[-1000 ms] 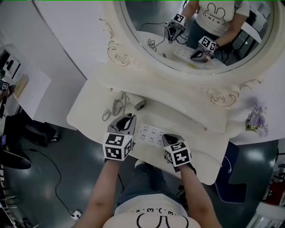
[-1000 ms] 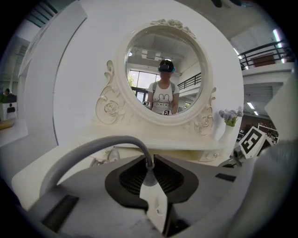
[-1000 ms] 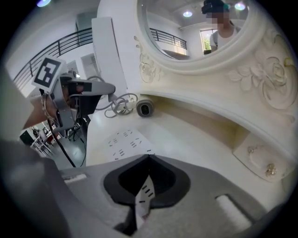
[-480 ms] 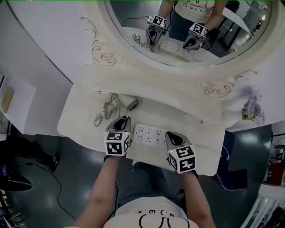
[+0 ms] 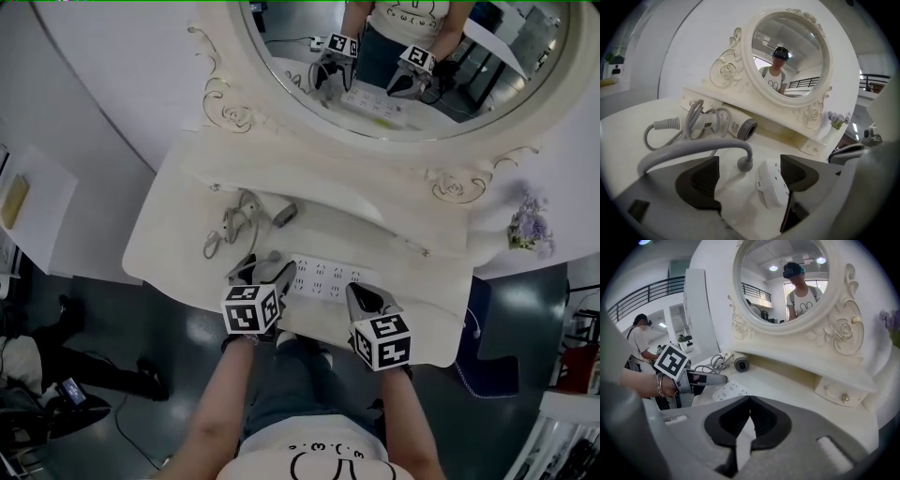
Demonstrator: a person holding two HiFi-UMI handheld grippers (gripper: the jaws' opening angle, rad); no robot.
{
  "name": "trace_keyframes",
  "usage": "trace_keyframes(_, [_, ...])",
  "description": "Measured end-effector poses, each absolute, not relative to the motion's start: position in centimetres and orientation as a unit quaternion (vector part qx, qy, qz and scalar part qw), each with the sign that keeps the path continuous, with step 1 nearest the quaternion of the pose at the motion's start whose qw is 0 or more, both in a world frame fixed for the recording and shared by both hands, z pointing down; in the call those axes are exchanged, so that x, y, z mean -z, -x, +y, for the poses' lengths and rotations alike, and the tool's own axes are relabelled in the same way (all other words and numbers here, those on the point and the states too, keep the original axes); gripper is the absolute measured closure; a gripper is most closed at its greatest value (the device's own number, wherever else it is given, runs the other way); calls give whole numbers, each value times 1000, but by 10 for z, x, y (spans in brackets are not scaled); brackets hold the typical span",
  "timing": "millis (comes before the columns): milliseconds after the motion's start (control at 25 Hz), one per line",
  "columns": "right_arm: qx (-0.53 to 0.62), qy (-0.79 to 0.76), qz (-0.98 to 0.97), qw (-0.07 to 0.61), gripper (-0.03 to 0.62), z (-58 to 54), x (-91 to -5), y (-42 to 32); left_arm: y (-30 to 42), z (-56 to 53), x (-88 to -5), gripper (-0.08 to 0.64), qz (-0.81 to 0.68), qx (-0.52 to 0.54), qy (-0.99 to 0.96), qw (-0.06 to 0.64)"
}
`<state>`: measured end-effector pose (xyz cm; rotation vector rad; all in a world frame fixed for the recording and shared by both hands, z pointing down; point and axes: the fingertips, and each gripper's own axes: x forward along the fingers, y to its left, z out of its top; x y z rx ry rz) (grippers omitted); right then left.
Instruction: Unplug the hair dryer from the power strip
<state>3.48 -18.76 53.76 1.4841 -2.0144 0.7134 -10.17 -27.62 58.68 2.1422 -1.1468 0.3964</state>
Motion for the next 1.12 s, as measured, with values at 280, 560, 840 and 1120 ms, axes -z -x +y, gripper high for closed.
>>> trace_keyframes(280, [-243, -557, -754, 250, 594, -166, -520, -38, 101, -233, -583, 158, -441, -134, -818, 344])
trace_keyframes(560, [-174, -571, -775, 207, 594, -122, -476, -60, 93, -193, -533, 158, -455, -99, -845, 263])
trace_keyframes(840, [-85, -588, -793, 135, 594, -82, -412, -87, 77, -143, -458, 160, -446, -64, -885, 118])
trace_keyframes(1120, [-32, -604, -792, 80, 594, -45, -363, -112, 104, -106, -395, 161, -481, -22, -874, 62])
